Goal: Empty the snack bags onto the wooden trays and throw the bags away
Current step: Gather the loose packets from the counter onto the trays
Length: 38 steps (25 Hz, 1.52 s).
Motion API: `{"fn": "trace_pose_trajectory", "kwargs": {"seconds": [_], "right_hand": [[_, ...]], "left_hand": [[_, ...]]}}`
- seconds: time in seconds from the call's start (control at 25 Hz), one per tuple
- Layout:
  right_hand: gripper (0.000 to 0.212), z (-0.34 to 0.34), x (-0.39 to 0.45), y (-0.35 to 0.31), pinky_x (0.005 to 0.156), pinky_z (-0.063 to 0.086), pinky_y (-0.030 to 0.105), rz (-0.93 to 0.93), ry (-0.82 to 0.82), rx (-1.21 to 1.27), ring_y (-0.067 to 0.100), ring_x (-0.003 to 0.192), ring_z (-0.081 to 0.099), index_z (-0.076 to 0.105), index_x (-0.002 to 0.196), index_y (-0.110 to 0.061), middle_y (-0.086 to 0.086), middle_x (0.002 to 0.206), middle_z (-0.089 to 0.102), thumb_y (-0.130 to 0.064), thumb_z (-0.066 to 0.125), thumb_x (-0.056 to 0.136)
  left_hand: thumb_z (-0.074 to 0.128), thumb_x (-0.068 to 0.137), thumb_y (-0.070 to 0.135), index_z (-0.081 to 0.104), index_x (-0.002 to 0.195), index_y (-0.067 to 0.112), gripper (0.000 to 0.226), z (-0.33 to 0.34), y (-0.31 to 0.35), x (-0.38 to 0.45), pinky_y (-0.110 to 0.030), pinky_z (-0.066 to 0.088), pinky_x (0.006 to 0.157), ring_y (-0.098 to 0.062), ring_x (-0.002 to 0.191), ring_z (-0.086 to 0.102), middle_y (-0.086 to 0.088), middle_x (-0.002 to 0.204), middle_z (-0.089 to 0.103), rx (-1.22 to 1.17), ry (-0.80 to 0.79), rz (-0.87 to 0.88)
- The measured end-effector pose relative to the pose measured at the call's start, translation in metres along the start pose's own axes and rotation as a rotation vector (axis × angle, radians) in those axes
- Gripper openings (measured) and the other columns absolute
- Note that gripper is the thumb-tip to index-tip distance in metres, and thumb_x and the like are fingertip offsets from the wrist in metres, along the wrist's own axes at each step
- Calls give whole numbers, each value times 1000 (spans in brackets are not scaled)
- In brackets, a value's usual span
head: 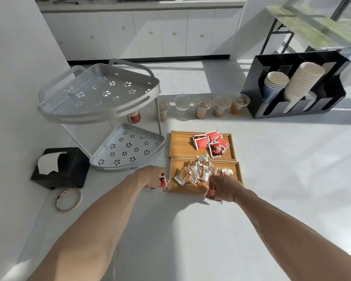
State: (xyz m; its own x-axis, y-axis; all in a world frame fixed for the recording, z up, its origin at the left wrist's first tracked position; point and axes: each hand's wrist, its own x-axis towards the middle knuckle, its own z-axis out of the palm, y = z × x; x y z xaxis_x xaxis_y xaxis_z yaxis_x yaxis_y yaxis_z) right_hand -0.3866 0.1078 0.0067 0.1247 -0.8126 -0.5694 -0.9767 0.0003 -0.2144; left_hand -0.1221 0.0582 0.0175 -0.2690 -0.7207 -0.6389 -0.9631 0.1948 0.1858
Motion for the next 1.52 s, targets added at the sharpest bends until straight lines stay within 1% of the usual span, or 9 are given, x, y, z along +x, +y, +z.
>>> {"fn": "trace_pose_trajectory", "kwargs": {"seconds": [0.24,0.4,0.56,0.68,0.8,0.96,1.08,1.32,1.52], "right_hand": [[21,-57,34,30,70,52,30,-26,74,2,22,90,62,64,100,-31,1,102,69,-23,68,81],[23,-84,69,32,69,48,26,-86,135,8,18,86,57,69,108,-29,-3,99,65,-21,64,87],[24,-97,110,25,78,59,33,-94,156,26,21,93,65,70,107,-34,-1,108,71,-21,64,87],[24,-101,139,19,66,60,32,-92,153,69,21,82,68,70,106,-36,1,102,72,-22,64,88],[28,-101,164,13,50,44,22,-97,164,79,18,73,61,70,113,-34,-2,96,67,-20,61,91],[25,-93,189,8,53,41,22,-126,138,63,16,77,59,71,114,-31,-1,102,71,-23,63,91],[21,-88,197,10,51,40,23,-136,157,39,19,79,62,71,111,-32,-2,94,71,-31,64,91],[27,-76,190,9,64,49,29,-108,290,-25,23,92,65,66,117,-30,0,107,67,-35,66,90],[28,-69,172,5,87,55,37,-93,358,-92,26,111,58,63,119,-24,5,122,62,-32,63,92]], "left_hand": [[47,90,9,51,130,20,43,-34,33,34,-39,51,85,-28,106,61,-11,125,62,-41,55,-5],[55,90,14,53,131,23,42,-51,36,61,-37,51,86,-28,109,60,-9,129,62,-79,102,-23],[63,89,20,56,129,24,41,-65,37,92,-37,54,87,-26,107,62,-8,127,63,-98,135,-25],[66,87,19,56,122,23,37,-75,37,116,-35,53,77,-24,97,62,-8,120,65,-115,144,-34],[65,86,17,56,120,22,35,-84,37,138,-33,49,73,-26,100,61,-10,121,63,-107,146,-23],[64,88,15,55,125,19,38,-87,38,162,-30,46,73,-27,107,59,-11,128,59,-147,118,-6],[61,91,16,54,126,16,36,-79,40,172,-29,41,76,-26,110,57,-10,131,59,-149,123,34],[60,92,25,52,130,15,40,-64,39,166,-43,50,88,-28,118,51,-10,130,52,-24,246,6],[56,94,26,49,131,15,39,-50,49,151,-44,50,91,-28,121,49,-11,131,51,67,413,-5]]}}
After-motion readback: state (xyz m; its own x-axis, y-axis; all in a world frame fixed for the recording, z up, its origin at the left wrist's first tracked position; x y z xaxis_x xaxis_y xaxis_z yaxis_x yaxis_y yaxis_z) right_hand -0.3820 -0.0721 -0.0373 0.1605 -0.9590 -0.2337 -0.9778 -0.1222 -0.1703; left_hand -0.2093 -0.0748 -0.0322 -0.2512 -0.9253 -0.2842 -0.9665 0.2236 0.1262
